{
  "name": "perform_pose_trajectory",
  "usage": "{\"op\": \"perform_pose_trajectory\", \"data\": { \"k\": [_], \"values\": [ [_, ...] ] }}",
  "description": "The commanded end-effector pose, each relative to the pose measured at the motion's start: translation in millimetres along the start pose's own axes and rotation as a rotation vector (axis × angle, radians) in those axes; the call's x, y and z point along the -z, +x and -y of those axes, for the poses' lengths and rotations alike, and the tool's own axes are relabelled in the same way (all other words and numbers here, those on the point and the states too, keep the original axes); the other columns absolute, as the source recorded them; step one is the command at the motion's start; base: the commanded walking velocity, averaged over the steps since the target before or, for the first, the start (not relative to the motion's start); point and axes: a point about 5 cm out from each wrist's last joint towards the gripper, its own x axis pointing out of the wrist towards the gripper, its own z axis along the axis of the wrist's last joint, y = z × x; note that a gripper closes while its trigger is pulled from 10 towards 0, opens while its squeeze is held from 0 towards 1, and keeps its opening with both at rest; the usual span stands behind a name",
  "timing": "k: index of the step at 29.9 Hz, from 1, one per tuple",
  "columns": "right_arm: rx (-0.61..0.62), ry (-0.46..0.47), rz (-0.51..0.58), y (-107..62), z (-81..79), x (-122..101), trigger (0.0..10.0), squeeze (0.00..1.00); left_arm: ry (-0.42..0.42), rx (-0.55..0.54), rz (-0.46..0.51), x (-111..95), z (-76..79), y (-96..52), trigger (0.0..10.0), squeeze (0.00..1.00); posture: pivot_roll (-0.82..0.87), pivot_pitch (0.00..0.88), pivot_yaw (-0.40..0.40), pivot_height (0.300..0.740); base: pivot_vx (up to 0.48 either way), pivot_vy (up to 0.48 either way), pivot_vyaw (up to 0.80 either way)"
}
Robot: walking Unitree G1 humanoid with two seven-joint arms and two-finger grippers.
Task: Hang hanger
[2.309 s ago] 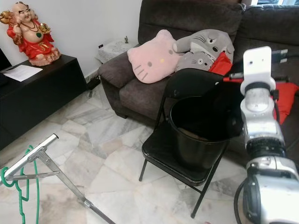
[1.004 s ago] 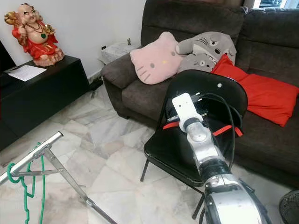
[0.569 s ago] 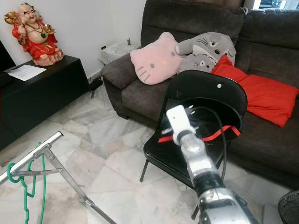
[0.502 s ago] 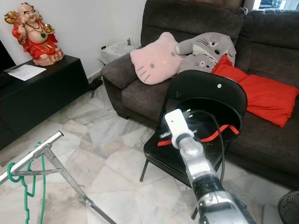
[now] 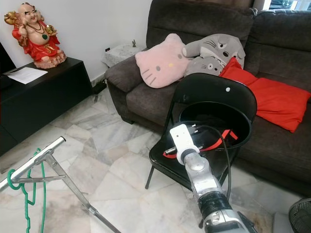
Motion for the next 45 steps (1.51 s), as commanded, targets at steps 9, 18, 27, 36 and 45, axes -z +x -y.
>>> {"op": "perform_pose_trajectory", "data": {
  "k": [9, 18, 27, 36, 45],
  "values": [
    [-0.146, 0.007, 0.157, -13.5, -21.0, -24.2, 0.0, 0.0, 0.005, -0.004, -0.019, 5.0, -1.5, -0.3, 10.0, 0.0, -0.02, 0.041, 0.068, 0.74, 0.0, 0.0, 0.0],
    [-0.137, 0.013, 0.059, -11.6, -19.9, -4.4, 0.0, 0.0, 0.007, -0.002, -0.019, 4.6, -1.1, -0.2, 10.0, 0.0, -0.02, 0.042, 0.064, 0.74, 0.0, 0.0, 0.0],
    [-0.093, 0.021, -0.037, -8.2, -12.8, 17.5, 10.0, 0.0, 0.011, -0.002, -0.019, 5.0, -1.4, -0.3, 10.0, 0.0, -0.01, 0.042, 0.064, 0.74, 0.0, 0.0, 0.0],
    [-0.102, 0.049, -0.035, -7.2, -13.6, 20.1, 10.0, 1.0, 0.02, -0.003, -0.022, 5.4, -1.8, -0.3, 10.0, 0.0, -0.01, 0.043, 0.066, 0.74, 0.0, 0.0, 0.0],
    [-0.217, -0.062, -0.043, -9.4, -21.7, 25.9, 10.0, 1.0, 0.028, -0.002, -0.021, 4.8, -1.3, -0.3, 10.0, 0.0, -0.01, 0.042, 0.065, 0.74, 0.0, 0.0, 0.0]
  ]
}}
